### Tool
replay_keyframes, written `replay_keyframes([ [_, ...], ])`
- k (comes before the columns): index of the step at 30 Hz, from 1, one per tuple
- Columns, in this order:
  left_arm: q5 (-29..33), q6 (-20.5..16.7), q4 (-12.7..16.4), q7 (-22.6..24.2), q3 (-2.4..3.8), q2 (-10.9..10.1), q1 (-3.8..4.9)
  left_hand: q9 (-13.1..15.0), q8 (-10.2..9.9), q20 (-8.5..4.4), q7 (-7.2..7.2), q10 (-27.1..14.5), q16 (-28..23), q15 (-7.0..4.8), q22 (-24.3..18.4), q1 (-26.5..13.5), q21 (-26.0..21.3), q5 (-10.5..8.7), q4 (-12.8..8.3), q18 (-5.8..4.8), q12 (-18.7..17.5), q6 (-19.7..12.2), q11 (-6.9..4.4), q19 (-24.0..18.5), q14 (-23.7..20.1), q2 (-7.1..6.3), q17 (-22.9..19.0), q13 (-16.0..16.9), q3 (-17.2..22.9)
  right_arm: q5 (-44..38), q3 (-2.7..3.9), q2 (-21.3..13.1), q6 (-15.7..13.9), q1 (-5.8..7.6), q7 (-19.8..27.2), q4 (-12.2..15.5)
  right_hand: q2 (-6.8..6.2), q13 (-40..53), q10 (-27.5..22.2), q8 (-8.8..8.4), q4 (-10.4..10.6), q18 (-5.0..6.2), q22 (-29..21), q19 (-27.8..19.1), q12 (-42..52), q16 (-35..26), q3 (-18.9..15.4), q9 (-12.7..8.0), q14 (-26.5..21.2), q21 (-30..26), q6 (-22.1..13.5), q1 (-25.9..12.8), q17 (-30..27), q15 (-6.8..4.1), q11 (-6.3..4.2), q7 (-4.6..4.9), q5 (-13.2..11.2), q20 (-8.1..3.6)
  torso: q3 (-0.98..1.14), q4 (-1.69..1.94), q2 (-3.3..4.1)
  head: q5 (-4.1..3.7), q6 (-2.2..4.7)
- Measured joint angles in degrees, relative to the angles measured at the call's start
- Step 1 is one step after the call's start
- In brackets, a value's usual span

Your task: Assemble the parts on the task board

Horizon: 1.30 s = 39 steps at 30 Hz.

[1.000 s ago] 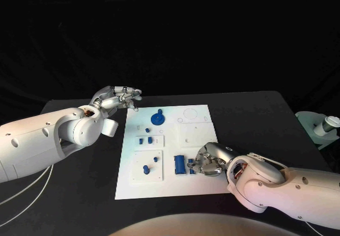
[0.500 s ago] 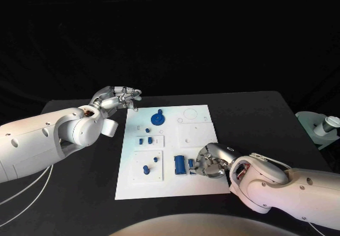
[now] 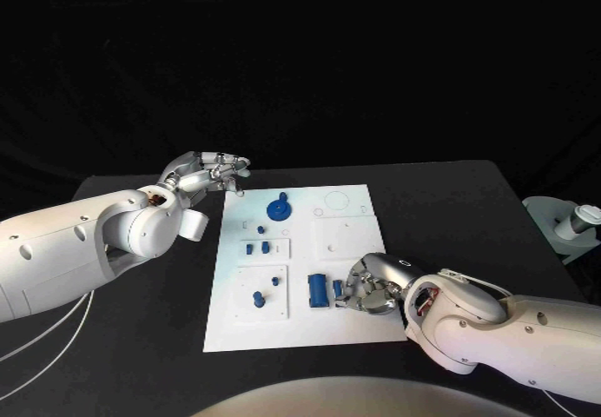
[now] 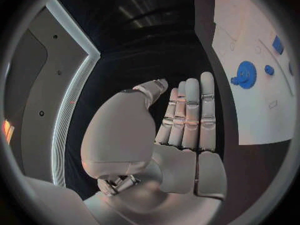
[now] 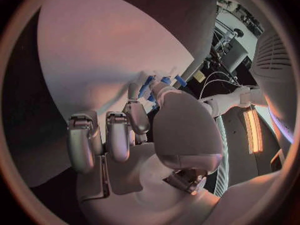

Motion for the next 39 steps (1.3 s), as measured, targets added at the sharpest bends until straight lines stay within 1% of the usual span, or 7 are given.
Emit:
replay_keyframes([
  [8, 0.0, 0.0, 0.0, 0.0, 0.0, 0.0, 0.0, 0.0, 0.0, 0.0, 0.0, 0.0, 0.0, 0.0, 0.0, 0.0, 0.0, 0.0, 0.0, 0.0, 0.0, 0.0, 0.0, 0.0, 0.0, 0.0, 0.0, 0.0, 0.0, -1.1, 0.04, 0.0, 0.0, -0.05, 0.0, 0.2, -0.01, 0.0, 0.0, 0.0, -0.1, 0.0, 0.0, 0.0, 0.0, 0.0, 0.1, -0.2, 0.0, 0.0, 0.0, 0.7, 0.0, 0.0, 0.0, 0.0, -0.1, 0.0, -0.03, -0.02, -0.01, 0.03, 0.03],
  [17, 0.0, 0.0, 0.0, 0.0, 0.0, 0.0, 0.0, 0.0, 0.0, 0.0, 0.0, 0.0, 0.0, 0.0, -0.1, 0.0, -0.2, 0.0, 0.0, 0.0, 0.0, 0.0, 0.0, 0.0, 0.0, 0.0, -0.1, 0.0, 0.0, -0.7, -0.01, -1.2, -1.6, 0.0, 1.5, 1.1, -0.08, 0.0, 0.0, -0.29, 2.7, 0.0, 0.0, 0.0, -0.5, 0.0, -2.1, -0.4, 0.0, -0.9, 0.0, -1.6, 0.0, 0.0, 0.0, 0.0, 2.0, 0.0, -0.07, -0.02, -0.04, -0.02, 0.3],
  [21, 0.0, 0.0, 0.0, 0.0, 0.0, 0.0, 0.0, 0.0, 0.0, 0.0, 0.0, 0.0, 0.0, 0.0, -0.1, 0.0, -0.2, 0.0, 0.0, 0.01, 0.0, 0.0, 0.0, 0.0, 0.0, 0.0, -0.1, 0.0, 0.0, 2.6, -0.01, -1.8, -3.5, 0.62, 5.9, 0.6, -0.07, -0.8, -1.9, -1.6, 2.8, 0.06, 0.0, 0.0, -4.6, -1.5, -2.7, -0.9, 0.2, -7.2, -2.0, -2.1, 0.0, 0.27, 0.87, 1.09, 3.1, 0.0, -0.1, -0.02, -0.1, -0.09, 0.74],
  [27, 0.1, -0.1, -0.5, 0.3, -0.07, 0.3, -0.01, 0.0, 0.0, 0.22, 0.0, 0.0, 0.0, 0.0, -0.1, 0.0, -0.2, 0.0, 0.0, 0.01, 0.0, 0.0, 0.0, 0.2, 0.0, 0.0, -0.1, 0.0, 0.0, 14.2, 0.01, -1.8, -6.0, 3.13, 18.3, -1.9, 0.36, -4.6, -6.1, -3.89, 2.6, 1.8, 0.0, -0.2, -11.5, -4.0, -4.0, -1.6, 0.0, -15.6, -6.4, -0.8, -0.2, 1.66, 2.46, 2.9, 5.7, 1.27, -0.21, 0.02, -0.26, -0.38, 2.02],
  [31, 0.6, -0.1, -1.5, 1.0, -0.21, 0.9, -0.08, 0.0, 0.0, 0.21, 0.0, 0.0, 0.0, 0.05, -0.1, 0.0, -0.2, 0.0, 0.2, 0.01, 0.0, 0.0, 0.02, 0.2, 0.0, 0.0, -0.1, 0.0, -0.2, 25.1, -0.02, -0.9, -6.7, 5.41, 26.9, -6.6, 1.22, -13.4, -14.4, -4.71, 2.2, 5.04, 0.0, -6.4, -25.7, -10.0, -4.3, -1.6, -0.8, -31.9, -8.8, 2.5, -8.9, 2.99, 3.54, 4.03, 5.7, 2.39, -0.53, 0.08, -0.66, -0.71, 3.45],
  [35, 1.4, -0.3, -3.1, 2.0, -0.29, 1.6, -0.38, -0.2, -0.2, 0.44, -0.09, -1.3, -0.4, 0.4, -0.6, 0.0, -1.3, 0.0, 0.6, 0.0, 0.0, -0.6, 0.21, 0.0, -1.5, 0.0, -0.6, -0.1, -0.2, 37.7, 0.19, 1.6, -6.7, 7.4, 34.5, -14.0, 2.62, -20.3, -21.6, -6.05, 1.4, 8.64, -4.7, -17.5, -34.6, -25.7, -2.9, -2.0, -10.4, -57.5, -11.6, 6.1, -28.7, 4.35, 5.13, 5.62, 4.5, 3.65, -1.01, 0.09, -1.31, -1.08, 5.88],
  [39, 2.6, -0.7, -5.9, 3.5, -0.28, 3.0, -1.01, -0.5, -1.0, 2.74, 0.31, -3.3, -13.0, 2.76, -6.3, 0.3, -11.5, 0.0, 2.4, 0.0, -3.3, -2.9, 1.69, -7.4, -9.0, -0.37, -6.4, -2.7, 0.1, 50.0, 0.81, 5.4, -5.6, 8.48, 40.8, -22.7, 2.97, -31.6, -28.2, -7.96, 1.6, 8.91, -13.5, -25.9, -45.6, -42.7, 0.8, -3.7, -22.0, -71.4, -13.5, 8.2, -40.0, 7.26, 7.89, 7.54, 2.3, 6.33, -1.32, 0.06, -1.91, -1.28, 8.73],
])
